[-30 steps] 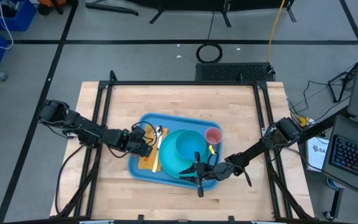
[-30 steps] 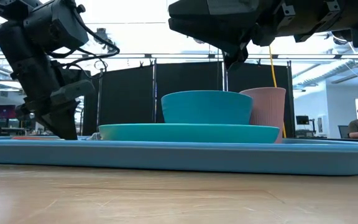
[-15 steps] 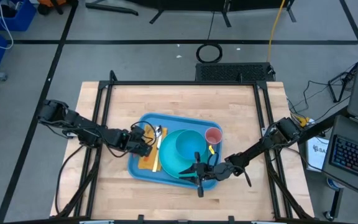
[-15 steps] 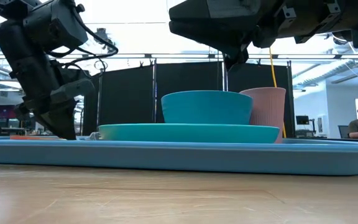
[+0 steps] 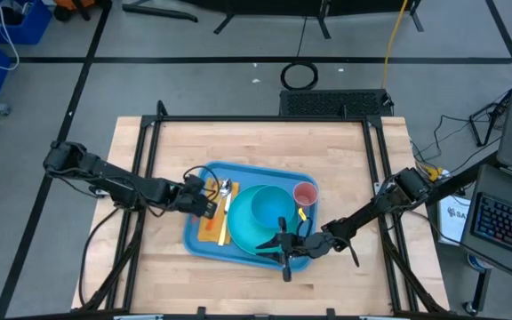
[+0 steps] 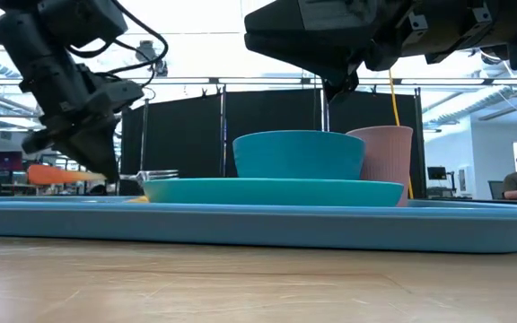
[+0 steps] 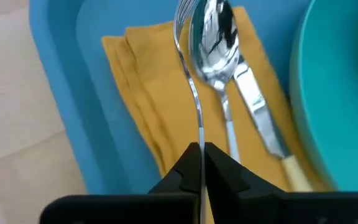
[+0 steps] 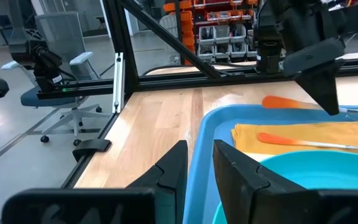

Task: Set up tray
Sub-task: Put the orange fork on the yellow napkin

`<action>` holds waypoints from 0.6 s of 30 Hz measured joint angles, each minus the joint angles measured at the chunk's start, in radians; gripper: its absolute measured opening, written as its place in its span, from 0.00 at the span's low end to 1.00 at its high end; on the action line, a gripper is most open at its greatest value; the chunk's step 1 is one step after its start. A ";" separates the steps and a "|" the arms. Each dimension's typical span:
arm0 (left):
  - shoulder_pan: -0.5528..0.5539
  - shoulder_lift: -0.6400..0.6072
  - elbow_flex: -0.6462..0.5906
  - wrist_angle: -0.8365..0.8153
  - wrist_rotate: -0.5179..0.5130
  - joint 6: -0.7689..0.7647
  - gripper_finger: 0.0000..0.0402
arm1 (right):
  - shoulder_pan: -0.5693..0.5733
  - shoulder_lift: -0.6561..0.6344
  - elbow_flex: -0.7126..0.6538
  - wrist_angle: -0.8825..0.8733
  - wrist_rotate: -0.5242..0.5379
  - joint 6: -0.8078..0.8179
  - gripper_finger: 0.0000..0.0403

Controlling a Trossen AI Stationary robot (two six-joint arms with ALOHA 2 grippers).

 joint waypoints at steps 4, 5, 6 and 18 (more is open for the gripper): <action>-0.004 0.003 -0.015 0.052 -0.014 -0.031 0.02 | 0.005 0.000 0.000 0.000 -0.001 0.000 0.17; -0.005 0.003 -0.021 0.064 -0.015 -0.043 0.03 | 0.006 0.000 0.000 -0.001 -0.003 0.000 0.17; -0.007 0.003 -0.028 0.077 -0.017 -0.057 0.03 | 0.007 0.000 0.000 -0.002 -0.003 0.000 0.17; -0.072 0.009 -0.221 0.398 -0.105 -0.243 0.01 | 0.013 0.000 0.000 -0.003 -0.004 -0.016 0.17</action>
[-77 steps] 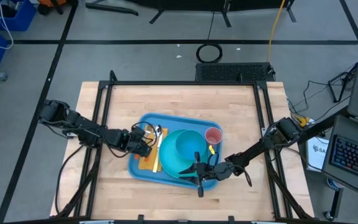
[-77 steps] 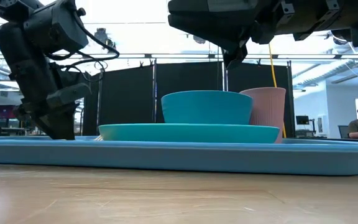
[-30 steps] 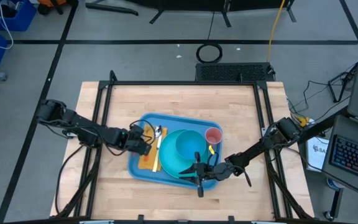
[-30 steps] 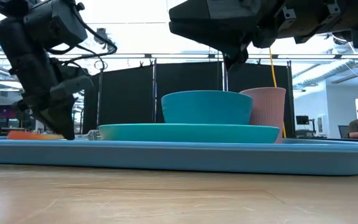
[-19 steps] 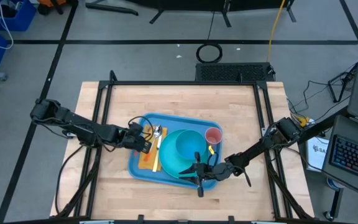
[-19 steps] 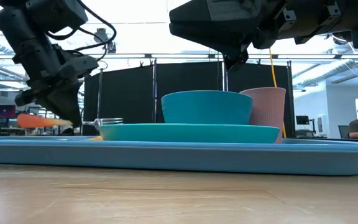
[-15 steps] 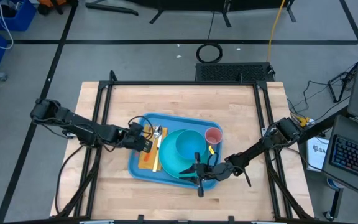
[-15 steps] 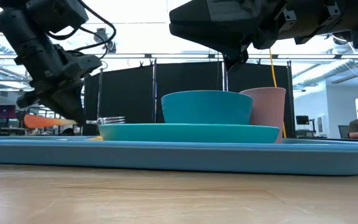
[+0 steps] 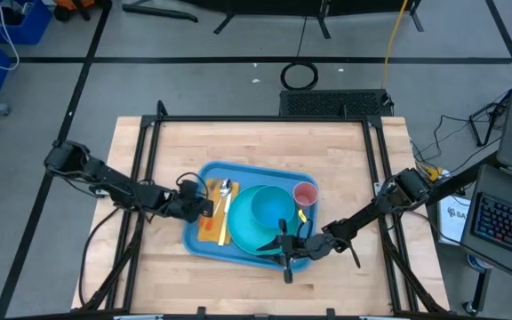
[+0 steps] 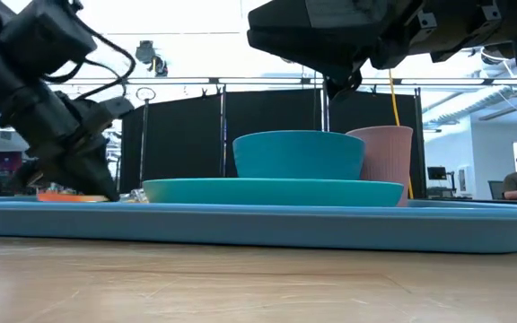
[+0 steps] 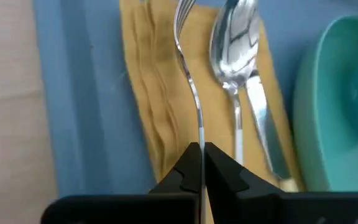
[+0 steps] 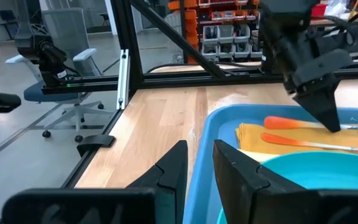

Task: Set up tray
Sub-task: Put the orange fork on the yellow napkin, then move the blue bowl to the bottom left of the green plate

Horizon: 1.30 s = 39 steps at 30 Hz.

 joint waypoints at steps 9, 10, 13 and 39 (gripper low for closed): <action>-0.056 0.019 -0.055 0.133 -0.059 -0.043 0.02 | 0.000 0.000 0.000 0.006 0.000 -0.010 0.17; -0.058 0.019 -0.055 0.128 -0.059 -0.044 0.03 | 0.000 0.000 0.000 0.005 0.000 -0.010 0.17; -0.059 0.019 -0.056 0.124 -0.059 -0.045 0.03 | 0.000 0.000 0.000 0.006 0.000 -0.010 0.17; -0.072 0.019 -0.056 0.149 -0.081 -0.002 0.02 | 0.018 0.000 0.000 0.000 0.002 -0.012 0.17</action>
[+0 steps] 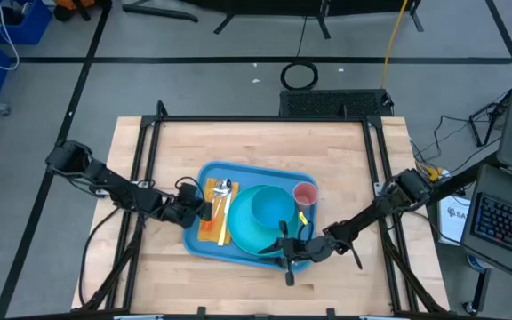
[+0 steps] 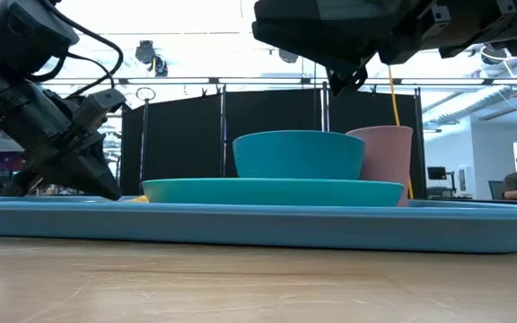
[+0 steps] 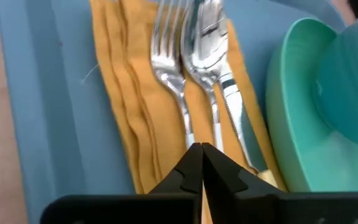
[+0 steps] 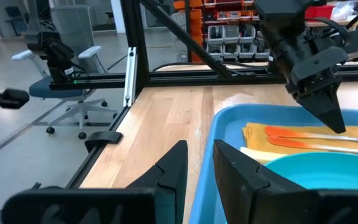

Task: Set up tray
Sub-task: Move the blue bowl to the bottom left of the green plate

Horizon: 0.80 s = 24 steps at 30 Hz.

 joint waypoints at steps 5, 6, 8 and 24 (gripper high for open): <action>-0.007 -0.028 0.001 0.004 -0.026 0.126 0.09 | 0.010 0.000 0.000 0.003 0.005 -0.045 0.17; -0.008 -0.039 0.001 0.008 -0.020 0.166 0.10 | 0.013 0.000 0.000 0.005 0.012 -0.055 0.17; -0.015 -0.067 0.001 0.028 -0.007 0.274 0.12 | 0.016 0.000 0.000 0.015 0.037 -0.074 0.17; -0.151 -0.412 0.001 0.216 0.137 1.051 0.14 | 0.058 -0.218 -0.004 -0.113 0.051 -0.169 0.17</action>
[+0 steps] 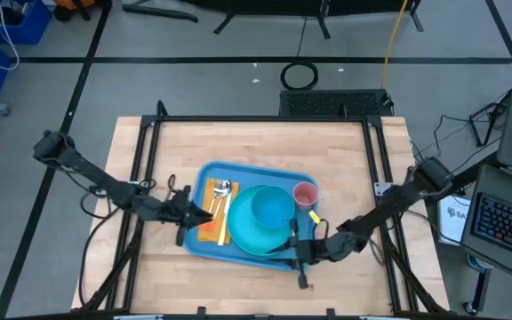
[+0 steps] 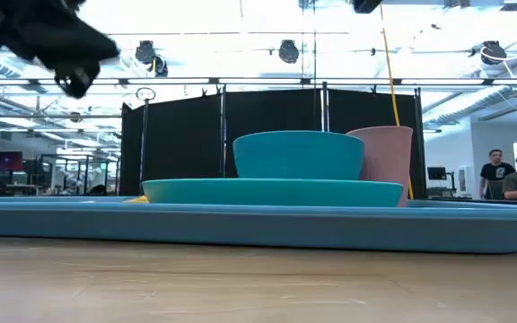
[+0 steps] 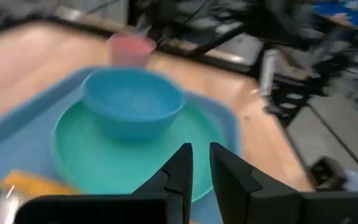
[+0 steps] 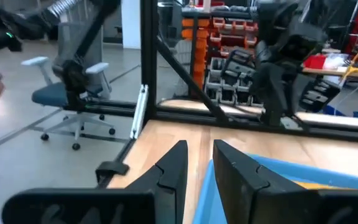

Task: Set up tray
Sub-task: Move the blue bowl to the bottom left of the green plate

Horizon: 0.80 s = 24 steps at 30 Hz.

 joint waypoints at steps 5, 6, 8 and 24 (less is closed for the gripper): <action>-0.025 -0.067 0.000 0.062 0.059 0.156 0.14 | 0.003 -0.134 -0.047 -0.044 -0.001 -0.003 0.17; -0.025 -0.082 0.000 0.068 0.087 0.184 0.14 | 0.002 -0.159 -0.064 -0.047 -0.001 -0.013 0.17; -0.025 -0.116 0.000 0.078 0.144 0.229 0.14 | 0.002 -0.214 -0.109 -0.050 -0.002 -0.024 0.17; -0.023 -0.243 0.000 -0.042 0.092 0.263 0.14 | -0.058 -0.298 0.009 -0.580 0.082 0.151 0.17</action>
